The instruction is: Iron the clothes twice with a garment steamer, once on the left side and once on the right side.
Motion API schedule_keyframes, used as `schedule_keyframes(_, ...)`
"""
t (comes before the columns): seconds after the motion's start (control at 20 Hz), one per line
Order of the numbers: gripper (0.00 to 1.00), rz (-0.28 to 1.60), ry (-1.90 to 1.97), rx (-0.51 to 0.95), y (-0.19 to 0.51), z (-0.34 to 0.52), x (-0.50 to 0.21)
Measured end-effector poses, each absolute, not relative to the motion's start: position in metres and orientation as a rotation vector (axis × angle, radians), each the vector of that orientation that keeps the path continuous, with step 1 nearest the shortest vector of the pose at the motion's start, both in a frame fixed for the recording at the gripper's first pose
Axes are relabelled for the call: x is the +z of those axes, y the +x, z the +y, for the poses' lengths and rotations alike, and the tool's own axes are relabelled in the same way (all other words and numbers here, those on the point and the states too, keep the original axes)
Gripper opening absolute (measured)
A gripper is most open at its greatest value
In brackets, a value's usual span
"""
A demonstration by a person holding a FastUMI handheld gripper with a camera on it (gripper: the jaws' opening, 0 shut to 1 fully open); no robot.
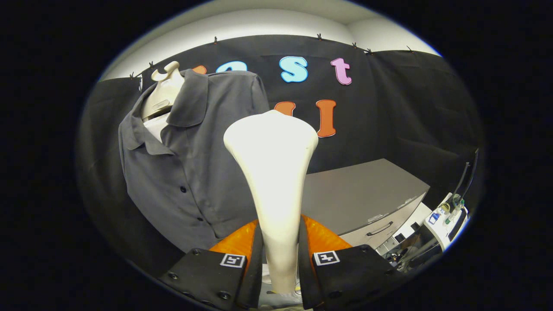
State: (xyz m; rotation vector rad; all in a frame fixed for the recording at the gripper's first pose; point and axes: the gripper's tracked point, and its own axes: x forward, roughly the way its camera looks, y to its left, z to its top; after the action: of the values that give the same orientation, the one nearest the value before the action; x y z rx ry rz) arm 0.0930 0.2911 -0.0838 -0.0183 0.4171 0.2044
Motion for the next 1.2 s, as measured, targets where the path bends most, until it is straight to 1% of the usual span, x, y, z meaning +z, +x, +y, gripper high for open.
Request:
schedule_keyframes(0.25, 0.44, 0.445, -0.034, 0.258, 0.103, 0.33, -0.098)
schedule_keyframes(0.6, 0.43, 0.499, -0.064, 0.29, 0.129, 0.365, -0.124)
schedule_keyframes(1.2, 0.44, 0.597, -0.092, 0.261, 0.129, 0.356, -0.179)
